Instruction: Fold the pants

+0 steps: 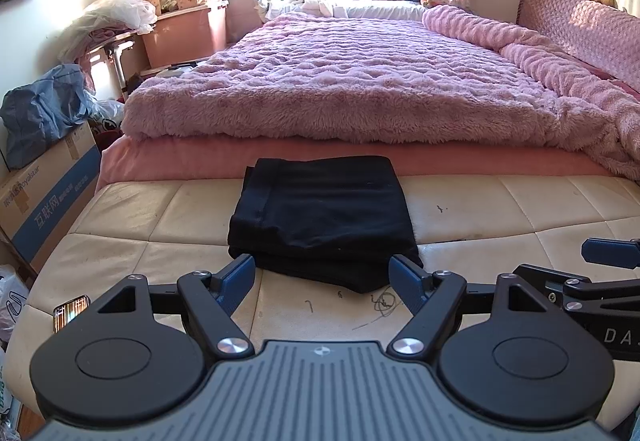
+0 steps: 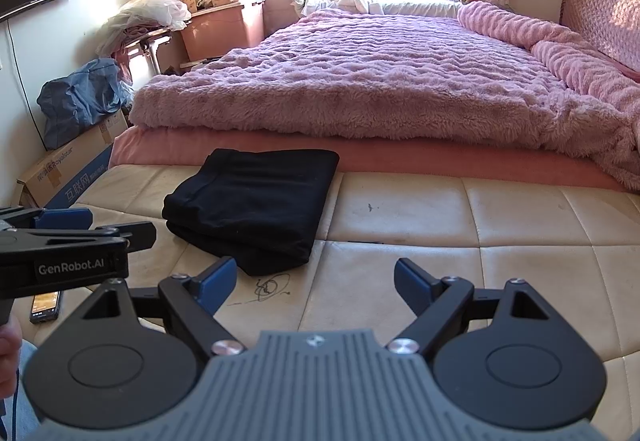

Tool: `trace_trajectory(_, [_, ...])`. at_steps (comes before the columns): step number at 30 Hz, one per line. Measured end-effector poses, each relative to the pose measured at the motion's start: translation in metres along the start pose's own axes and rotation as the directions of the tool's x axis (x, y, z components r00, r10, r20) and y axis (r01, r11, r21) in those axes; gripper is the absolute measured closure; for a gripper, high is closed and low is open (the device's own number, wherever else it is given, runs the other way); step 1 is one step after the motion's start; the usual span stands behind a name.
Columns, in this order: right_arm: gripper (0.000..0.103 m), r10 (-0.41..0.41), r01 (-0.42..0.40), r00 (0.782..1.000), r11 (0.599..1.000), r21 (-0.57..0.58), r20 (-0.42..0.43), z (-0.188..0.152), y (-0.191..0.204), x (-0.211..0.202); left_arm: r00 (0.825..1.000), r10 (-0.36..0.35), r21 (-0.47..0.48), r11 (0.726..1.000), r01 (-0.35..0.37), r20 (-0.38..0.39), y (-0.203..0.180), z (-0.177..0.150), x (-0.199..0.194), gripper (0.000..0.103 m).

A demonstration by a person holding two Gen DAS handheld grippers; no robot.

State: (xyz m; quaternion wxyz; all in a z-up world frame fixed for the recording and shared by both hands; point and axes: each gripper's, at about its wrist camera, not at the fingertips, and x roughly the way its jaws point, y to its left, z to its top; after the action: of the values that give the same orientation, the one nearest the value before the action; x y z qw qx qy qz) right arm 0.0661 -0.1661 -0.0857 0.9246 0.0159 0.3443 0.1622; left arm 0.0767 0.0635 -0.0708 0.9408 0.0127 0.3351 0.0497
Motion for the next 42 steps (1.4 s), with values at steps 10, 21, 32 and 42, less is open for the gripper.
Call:
trace_trajectory(10, [0.021, -0.003, 0.003, 1.0, 1.0, -0.002, -0.002, -0.0004, 0.0004, -0.0007, 1.0, -0.001, 0.004, 1.0, 0.001, 0.002, -0.0016, 0.0005, 0.0005, 0.014])
trace_trajectory(21, [0.021, -0.006, 0.006, 1.0, 1.0, -0.002, -0.002, -0.0007, 0.0011, -0.0022, 1.0, -0.007, 0.011, 1.0, 0.007, 0.003, -0.0028, 0.0008, 0.0007, 0.014])
trace_trajectory(32, [0.021, -0.008, 0.008, 1.0, 1.0, -0.005, 0.002, -0.0006, 0.0018, -0.0043, 1.0, -0.012, 0.014, 1.0, 0.012, 0.004, -0.0045, 0.0009, 0.0006, 0.014])
trace_trajectory(42, [0.021, -0.009, 0.009, 1.0, 1.0, 0.0, -0.005, 0.0003, 0.0013, -0.0044, 1.0, -0.016, 0.022, 1.0, 0.016, 0.013, -0.0056, 0.0013, 0.0008, 0.014])
